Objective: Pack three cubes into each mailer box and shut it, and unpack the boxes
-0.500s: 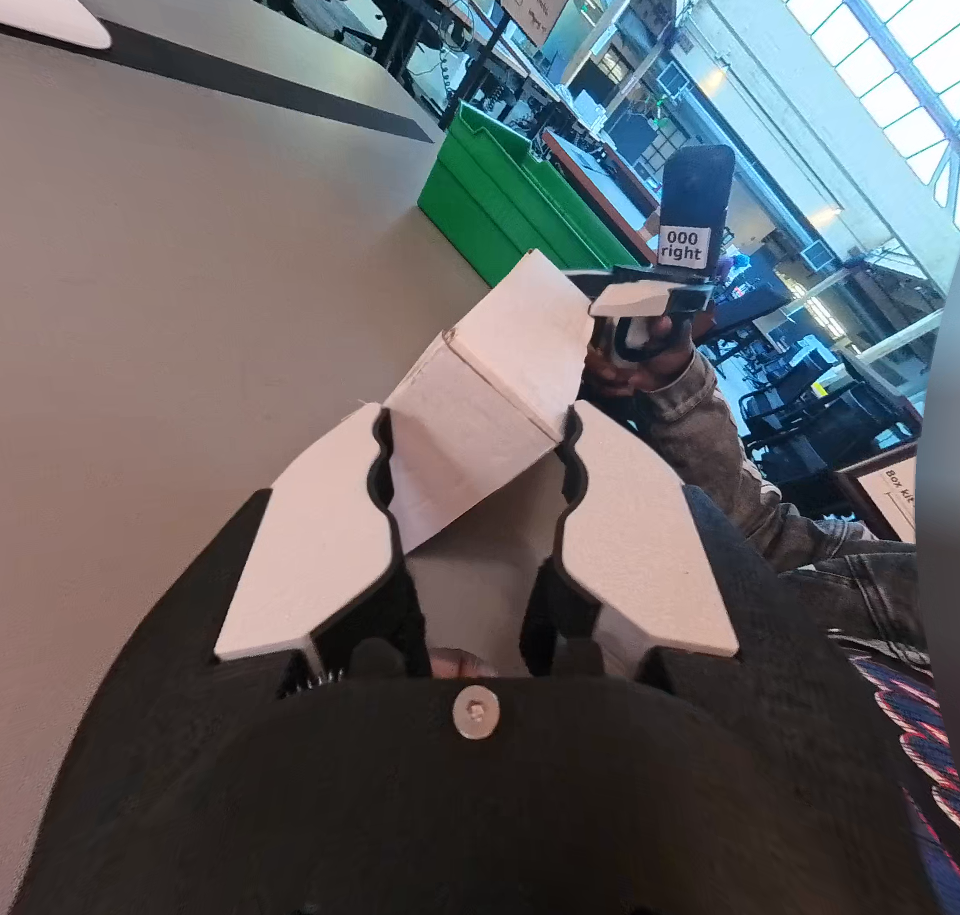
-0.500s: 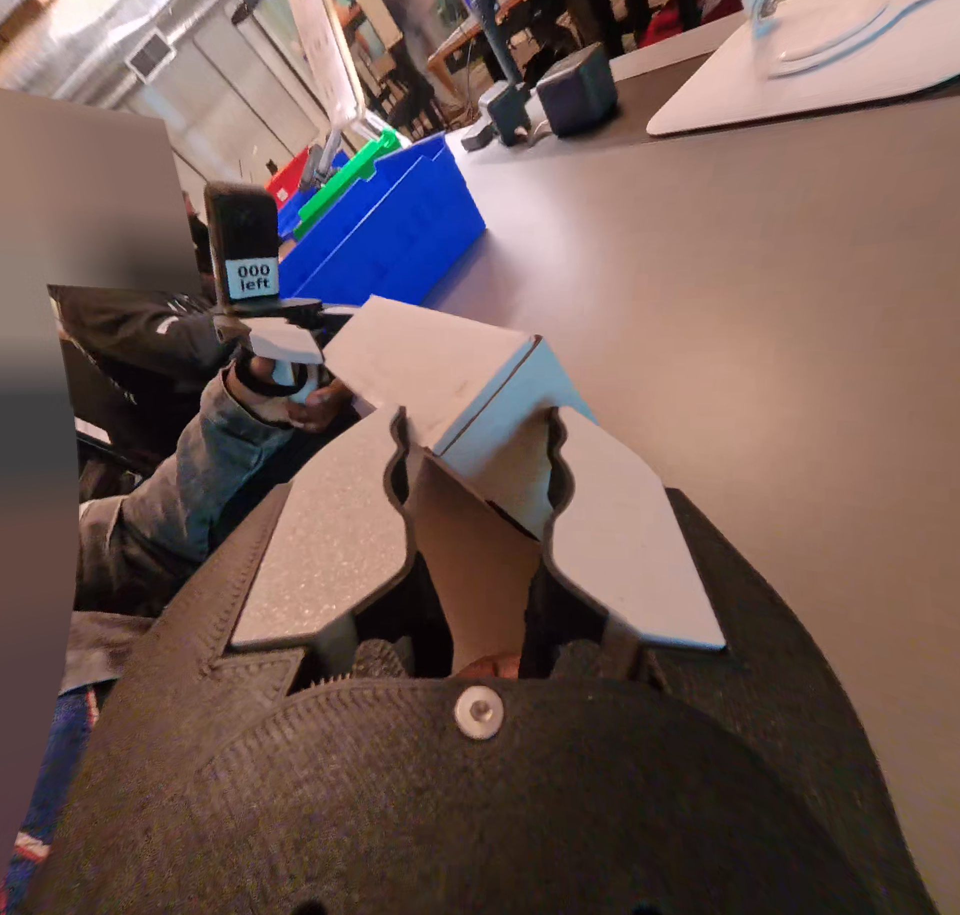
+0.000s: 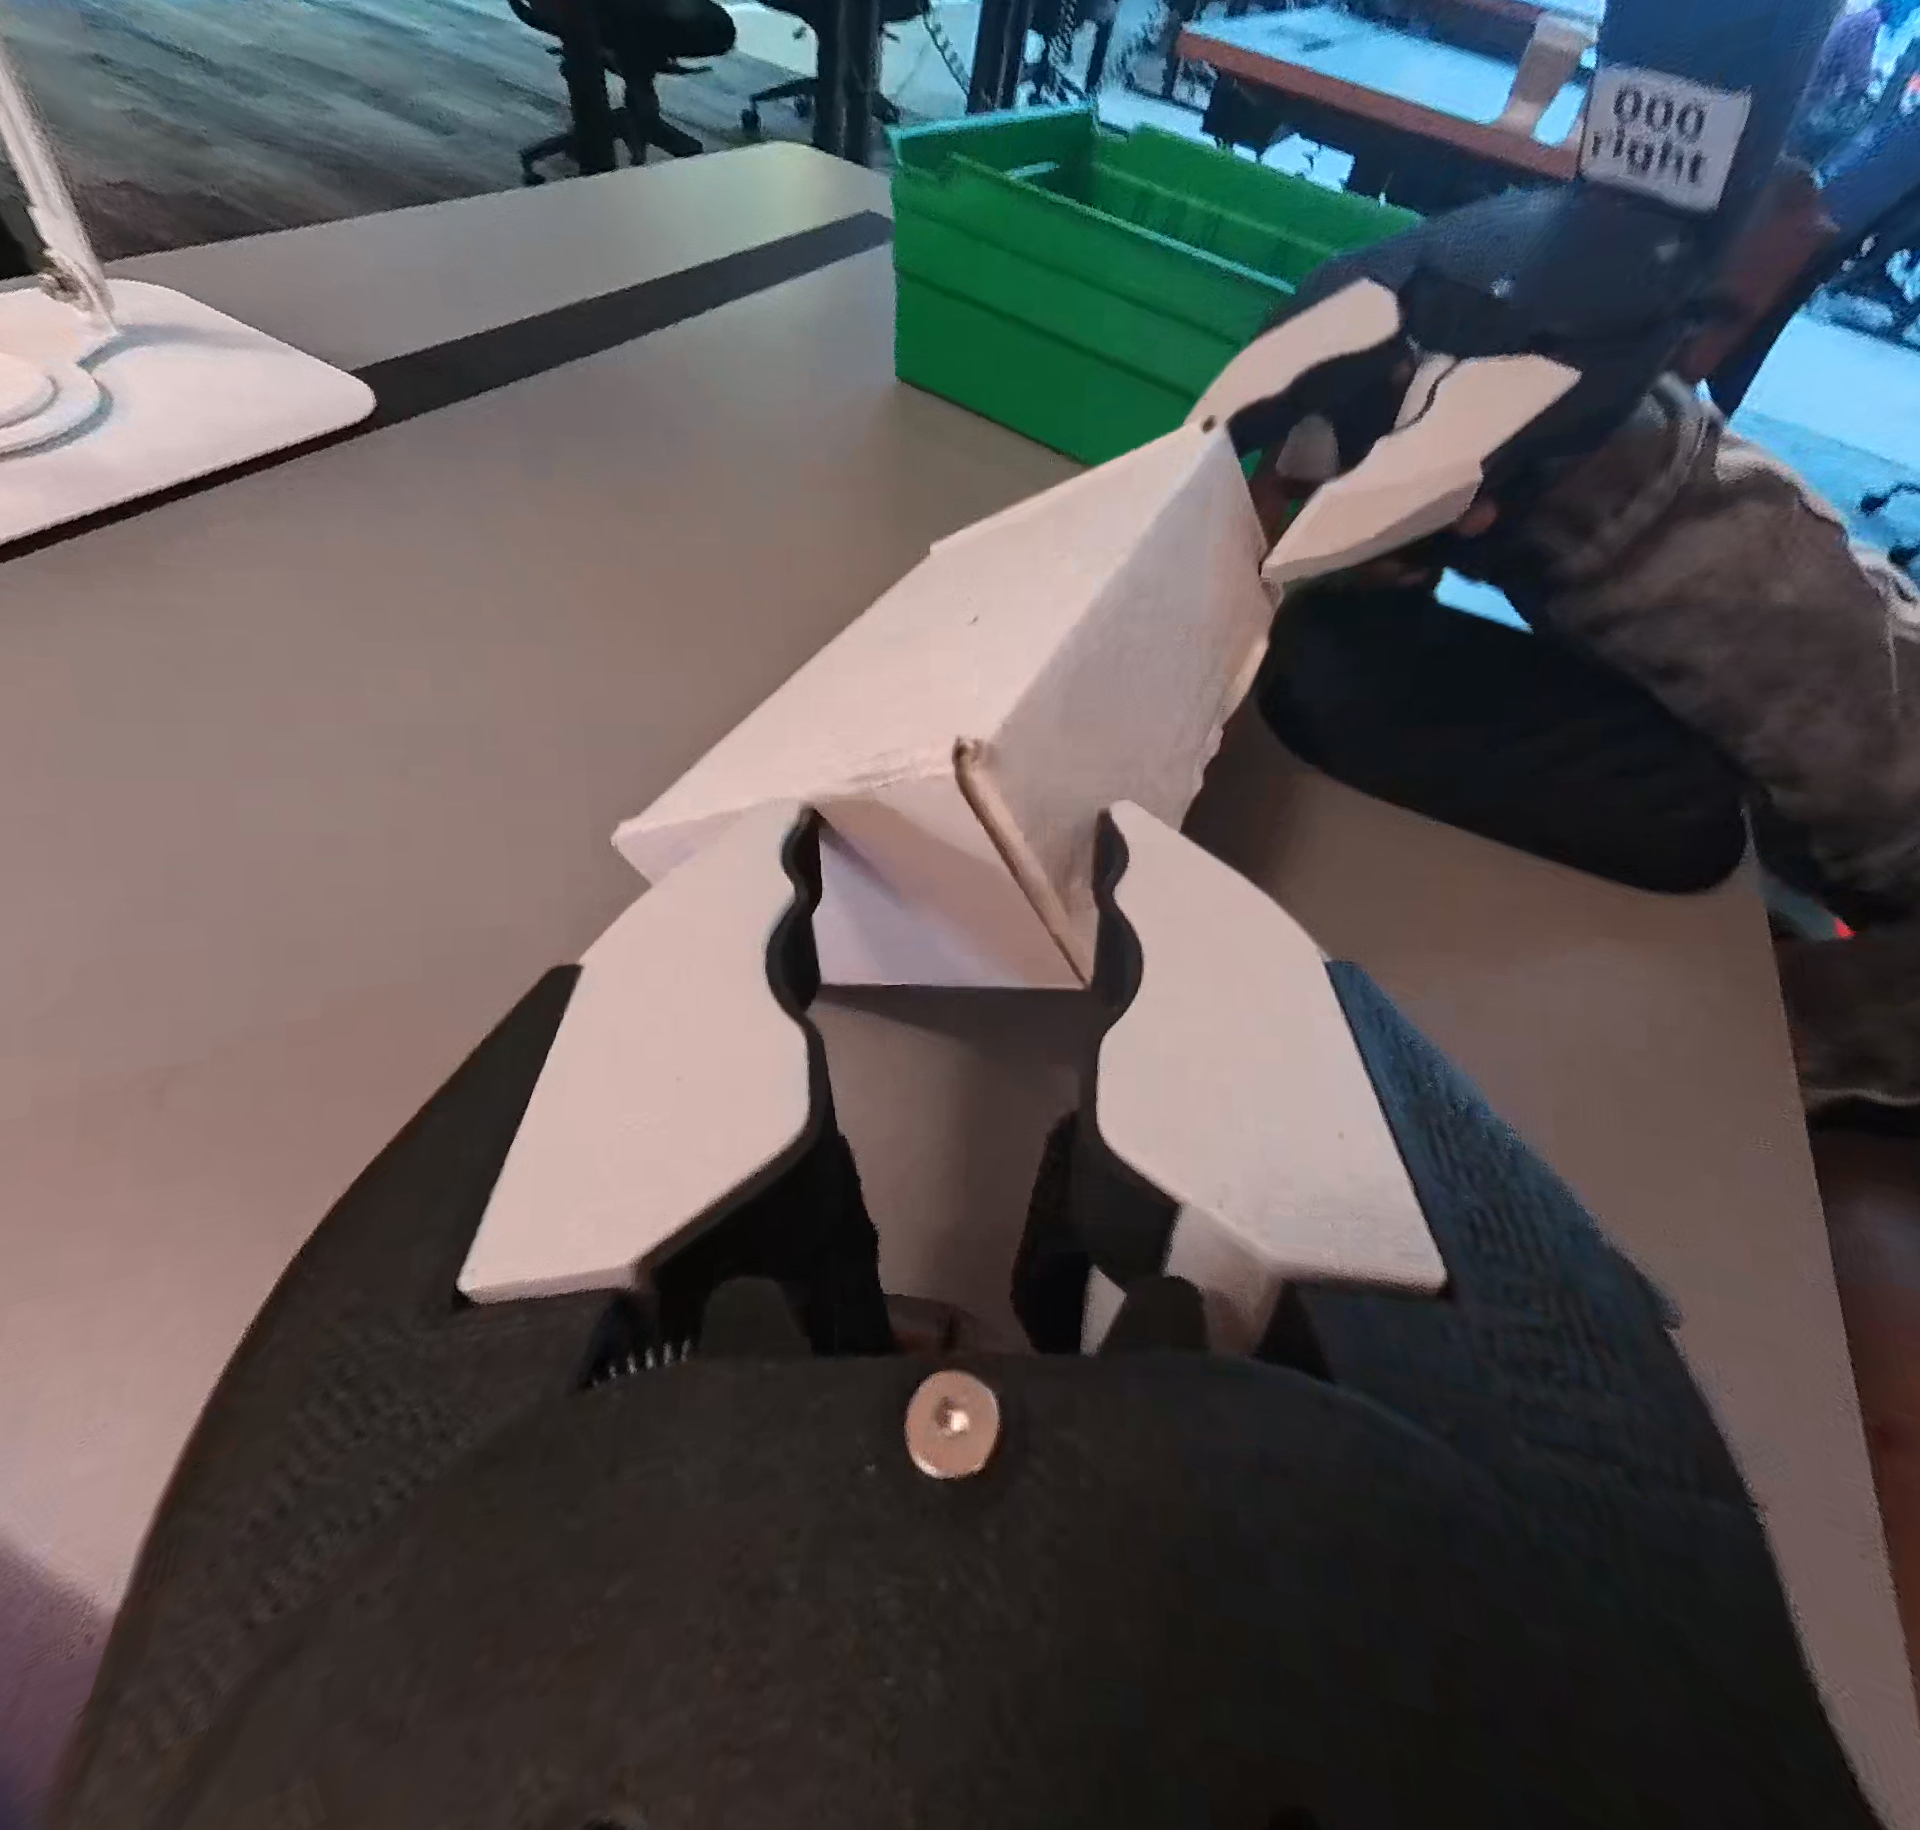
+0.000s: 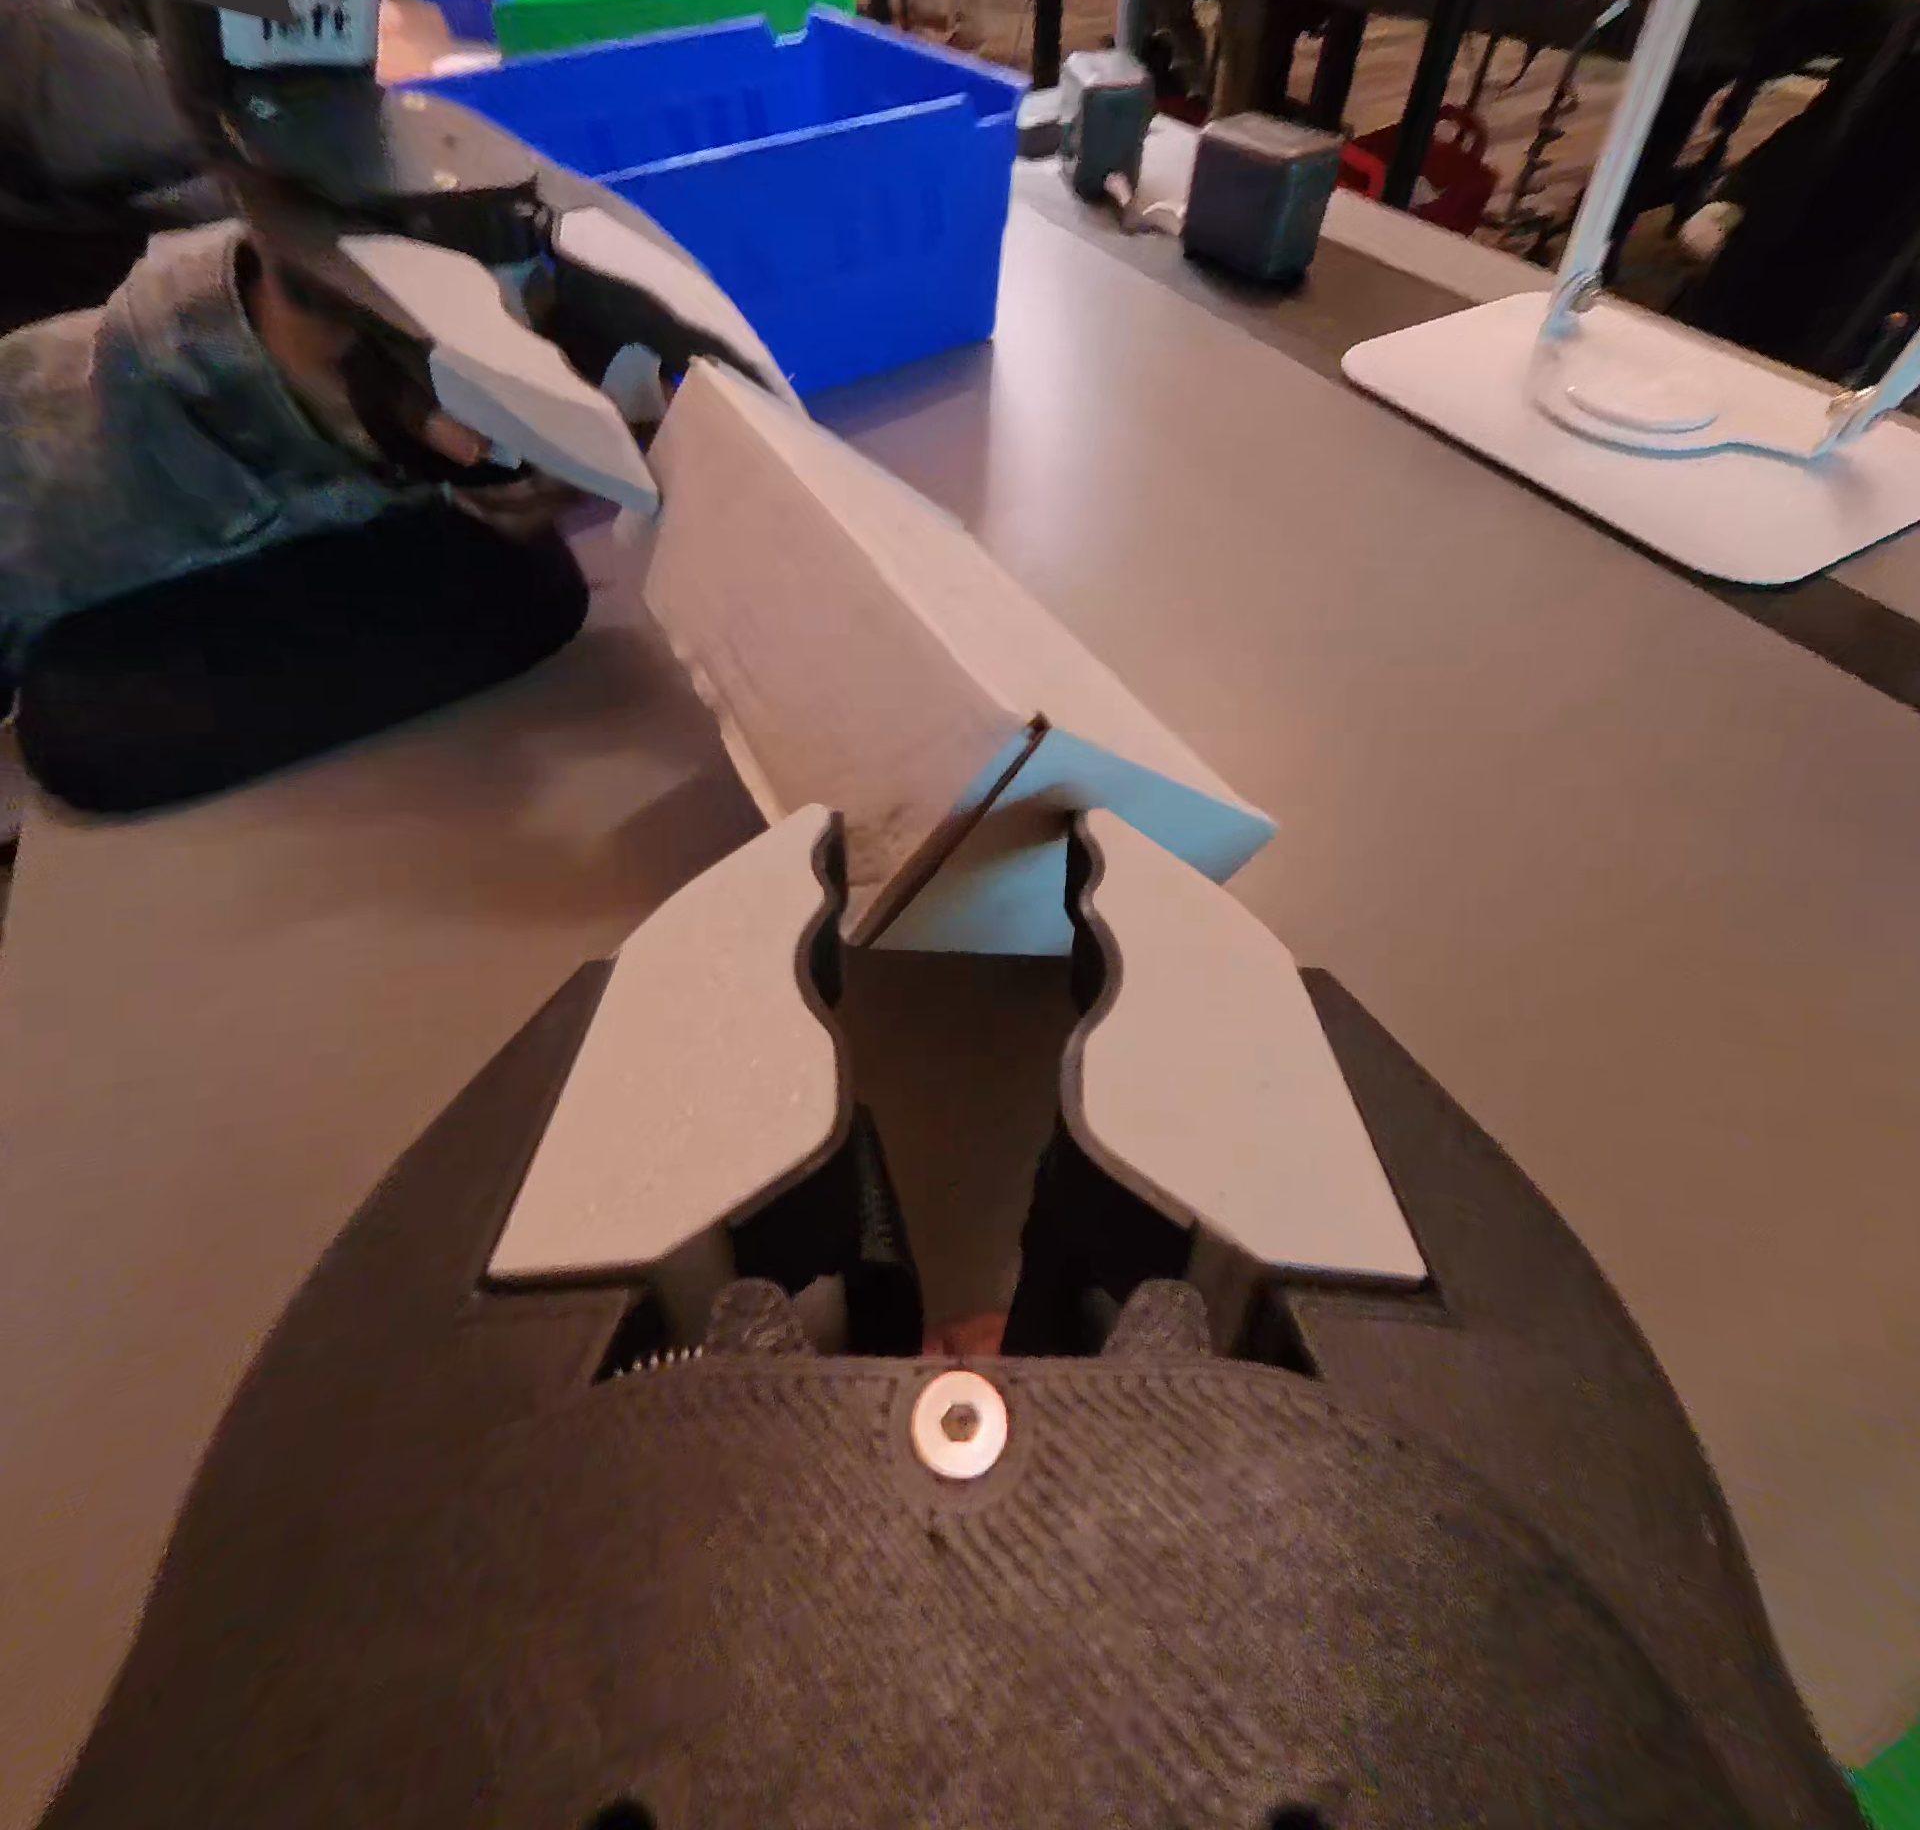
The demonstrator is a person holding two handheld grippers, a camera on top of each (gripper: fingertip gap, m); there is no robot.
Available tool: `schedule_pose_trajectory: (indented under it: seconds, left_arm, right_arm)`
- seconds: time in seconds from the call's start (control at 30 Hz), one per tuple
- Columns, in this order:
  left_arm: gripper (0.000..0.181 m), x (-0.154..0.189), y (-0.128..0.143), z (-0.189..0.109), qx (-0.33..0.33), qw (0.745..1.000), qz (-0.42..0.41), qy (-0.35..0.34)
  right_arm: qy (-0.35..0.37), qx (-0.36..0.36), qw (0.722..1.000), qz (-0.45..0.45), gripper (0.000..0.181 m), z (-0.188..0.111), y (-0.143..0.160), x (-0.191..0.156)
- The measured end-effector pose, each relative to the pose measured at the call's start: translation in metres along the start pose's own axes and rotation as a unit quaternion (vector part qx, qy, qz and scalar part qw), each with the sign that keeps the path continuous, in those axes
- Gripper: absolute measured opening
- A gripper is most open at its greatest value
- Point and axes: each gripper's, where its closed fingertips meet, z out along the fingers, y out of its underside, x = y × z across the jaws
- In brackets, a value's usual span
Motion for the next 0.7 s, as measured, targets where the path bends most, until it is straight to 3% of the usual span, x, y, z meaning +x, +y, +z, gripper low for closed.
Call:
schedule_pose_trajectory:
  seconds: [0.13, 0.27, 0.37, 0.43, 0.57, 0.7]
  left_arm:
    - [0.043, 0.008, 0.019, -0.005, -0.047, 0.999, 0.007, 0.018]
    - [0.04, 0.009, 0.036, 0.001, -0.096, 0.995, 0.004, 0.018]
    - [0.043, 0.011, 0.037, 0.001, -0.097, 0.995, -0.002, 0.028]
    - [0.045, 0.012, 0.033, 0.0, -0.088, 0.995, -0.001, 0.035]
    - [0.078, -0.003, 0.012, -0.002, -0.018, 0.999, 0.023, -0.021]
    - [0.102, -0.014, -0.009, -0.008, 0.068, 0.992, 0.081, -0.075]
  right_arm:
    - [-0.042, -0.061, 0.997, -0.014, 0.028, -0.005, 0.021, -0.02]
    - [-0.036, -0.135, 0.99, -0.027, 0.034, 0.001, 0.048, -0.021]
    - [-0.04, -0.127, 0.991, -0.016, 0.038, 0.0, 0.046, -0.021]
    - [-0.032, -0.107, 0.994, -0.019, 0.06, 0.0, 0.04, -0.018]
    - [0.017, -0.04, 0.995, -0.092, 0.112, -0.003, 0.016, -0.009]
    - [-0.03, -0.101, 0.983, -0.148, 0.127, 0.001, -0.003, -0.024]
